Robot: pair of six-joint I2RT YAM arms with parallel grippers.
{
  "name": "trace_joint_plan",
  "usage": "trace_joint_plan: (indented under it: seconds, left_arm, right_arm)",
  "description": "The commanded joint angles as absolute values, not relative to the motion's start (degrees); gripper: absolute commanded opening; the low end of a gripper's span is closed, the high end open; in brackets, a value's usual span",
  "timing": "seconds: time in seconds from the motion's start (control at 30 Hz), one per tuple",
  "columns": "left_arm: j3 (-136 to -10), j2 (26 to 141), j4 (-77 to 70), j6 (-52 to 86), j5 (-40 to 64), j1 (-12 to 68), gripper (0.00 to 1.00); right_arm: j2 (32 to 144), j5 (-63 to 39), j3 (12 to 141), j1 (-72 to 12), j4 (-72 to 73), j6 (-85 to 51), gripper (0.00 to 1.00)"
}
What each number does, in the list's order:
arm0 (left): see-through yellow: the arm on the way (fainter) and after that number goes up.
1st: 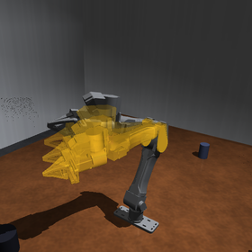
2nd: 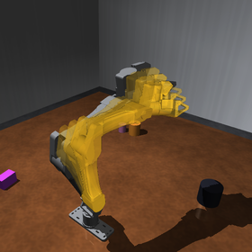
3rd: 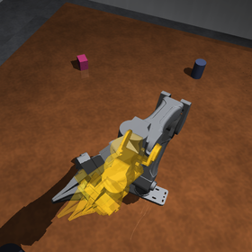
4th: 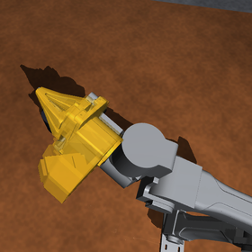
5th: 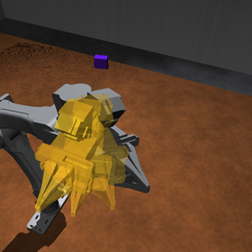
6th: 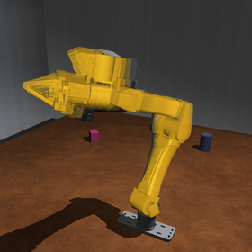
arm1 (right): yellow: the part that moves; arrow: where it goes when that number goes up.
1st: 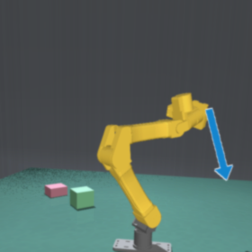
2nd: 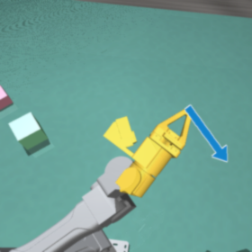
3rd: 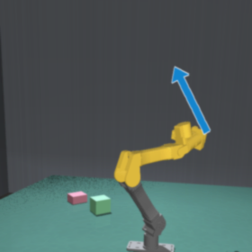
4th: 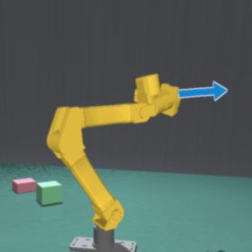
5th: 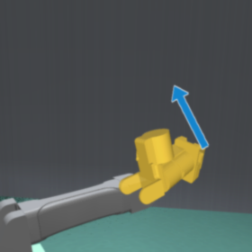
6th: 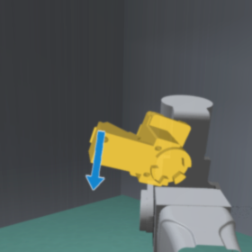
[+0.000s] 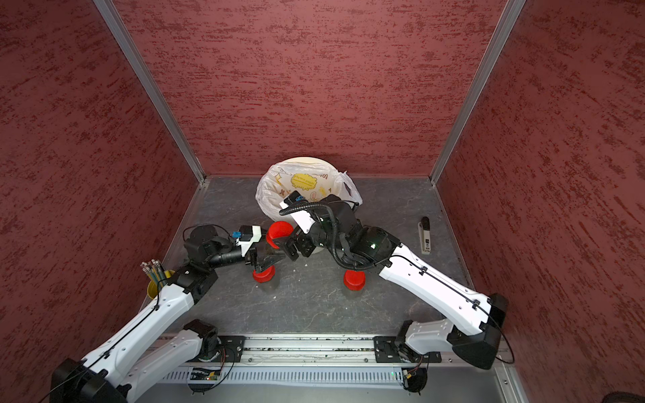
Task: Empty moldy tea leaves from jars
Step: Screw the lid onto the jar.
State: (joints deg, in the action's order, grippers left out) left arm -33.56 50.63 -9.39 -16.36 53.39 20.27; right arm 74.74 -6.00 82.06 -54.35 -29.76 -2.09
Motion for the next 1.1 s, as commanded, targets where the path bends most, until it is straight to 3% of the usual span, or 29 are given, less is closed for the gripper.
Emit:
trace_joint_plan:
  seconds: [0.0,0.23,0.73,1.07]
  left_arm:
    - [-34.79,50.56,-9.56,-17.05,53.09,20.28,0.50]
    - [-34.85,50.27,-9.40,-16.96,53.08,20.30,0.50]
    - [-34.86,49.92,-9.40,-16.88,53.15,20.24,0.50]
    - [-34.85,49.60,-9.32,-16.79,53.32,20.27,0.50]
  right_arm:
    - [74.53,-2.66,81.49,-54.91,-26.71,-8.20,0.99]
    - [76.29,-1.86,82.45,-55.92,-26.62,-8.73,0.97]
    - [76.57,0.01,80.51,-57.92,-27.95,-8.63,0.74]
    - [76.88,0.53,80.41,-57.90,-27.69,-6.86,0.67]
